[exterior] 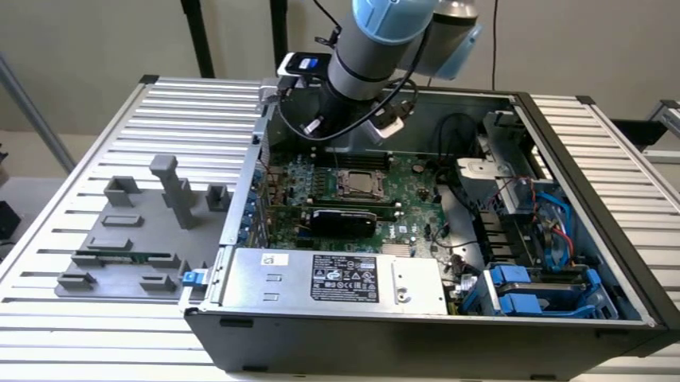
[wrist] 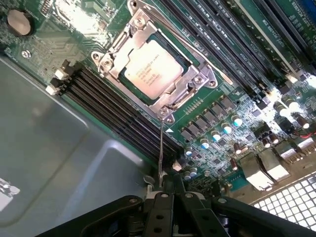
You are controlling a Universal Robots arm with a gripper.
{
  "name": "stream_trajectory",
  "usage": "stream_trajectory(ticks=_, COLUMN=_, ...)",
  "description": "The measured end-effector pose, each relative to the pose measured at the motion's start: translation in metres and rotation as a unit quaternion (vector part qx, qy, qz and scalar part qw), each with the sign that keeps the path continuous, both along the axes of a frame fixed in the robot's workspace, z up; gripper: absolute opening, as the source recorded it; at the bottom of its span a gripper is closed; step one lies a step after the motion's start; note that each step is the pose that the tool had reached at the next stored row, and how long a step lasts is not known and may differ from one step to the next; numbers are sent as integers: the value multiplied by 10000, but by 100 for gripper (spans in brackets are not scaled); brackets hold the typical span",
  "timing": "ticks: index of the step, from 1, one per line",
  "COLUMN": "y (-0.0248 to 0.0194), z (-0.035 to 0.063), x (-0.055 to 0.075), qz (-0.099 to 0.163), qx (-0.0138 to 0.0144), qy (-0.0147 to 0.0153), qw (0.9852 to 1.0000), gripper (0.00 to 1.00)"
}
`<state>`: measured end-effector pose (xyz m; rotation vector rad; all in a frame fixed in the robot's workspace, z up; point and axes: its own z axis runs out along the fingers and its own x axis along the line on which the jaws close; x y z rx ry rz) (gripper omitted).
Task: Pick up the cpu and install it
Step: 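Install the first cpu locking lever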
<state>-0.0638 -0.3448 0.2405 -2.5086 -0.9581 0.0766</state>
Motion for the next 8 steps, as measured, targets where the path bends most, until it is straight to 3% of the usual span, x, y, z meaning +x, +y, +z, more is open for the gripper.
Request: stream_trajectory(ticks=8, y=-1, z=0, x=277, qz=-6, qx=4, qy=0, qw=10000, gripper=11)
